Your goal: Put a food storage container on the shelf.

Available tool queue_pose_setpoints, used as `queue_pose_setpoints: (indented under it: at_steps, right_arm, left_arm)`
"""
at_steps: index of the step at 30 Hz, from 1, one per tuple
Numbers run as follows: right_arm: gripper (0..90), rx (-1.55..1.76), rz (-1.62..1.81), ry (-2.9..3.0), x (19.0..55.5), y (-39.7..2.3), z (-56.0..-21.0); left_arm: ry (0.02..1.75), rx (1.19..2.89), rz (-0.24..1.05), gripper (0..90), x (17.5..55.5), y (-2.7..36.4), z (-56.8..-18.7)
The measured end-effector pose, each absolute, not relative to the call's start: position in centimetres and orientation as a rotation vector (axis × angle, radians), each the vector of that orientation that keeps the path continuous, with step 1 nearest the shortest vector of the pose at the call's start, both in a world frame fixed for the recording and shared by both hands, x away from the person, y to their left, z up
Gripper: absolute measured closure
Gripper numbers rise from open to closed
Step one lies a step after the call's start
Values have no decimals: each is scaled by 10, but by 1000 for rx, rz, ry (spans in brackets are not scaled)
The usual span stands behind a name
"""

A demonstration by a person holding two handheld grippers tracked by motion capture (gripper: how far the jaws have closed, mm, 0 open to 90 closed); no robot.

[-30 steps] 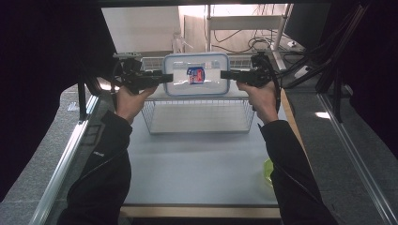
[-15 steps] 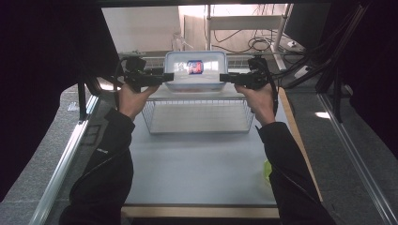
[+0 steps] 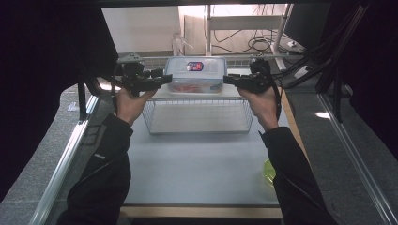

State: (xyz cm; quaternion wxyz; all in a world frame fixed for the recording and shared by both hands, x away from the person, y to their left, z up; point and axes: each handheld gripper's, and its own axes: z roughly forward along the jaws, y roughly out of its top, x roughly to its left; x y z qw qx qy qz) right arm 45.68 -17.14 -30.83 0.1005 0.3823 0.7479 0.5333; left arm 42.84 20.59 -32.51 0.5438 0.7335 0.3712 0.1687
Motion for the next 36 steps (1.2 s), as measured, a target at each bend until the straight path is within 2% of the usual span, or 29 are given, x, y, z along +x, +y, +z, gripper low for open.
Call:
queue_pose_setpoints:
  at_steps: [4,9,25,32,36]
  right_arm:
    - [861,1118,1556,2224,446,-172,-316]
    - [900,1091,1518,2264,443,-163,-327]
    - [866,1160,1473,2207,464,-151,-334]
    - [867,1140,1448,2217,468,-146,-334]
    - [820,1118,1427,2226,463,-146,-333]
  left_arm:
    - [878,1765,378,670,416,211,-332]
    - [890,1817,326,794,419,204,-345]
    - [969,1831,325,785,449,199,-356]
    - [980,1837,347,775,451,193,-355]
    - [952,1821,343,749,443,194,-354]
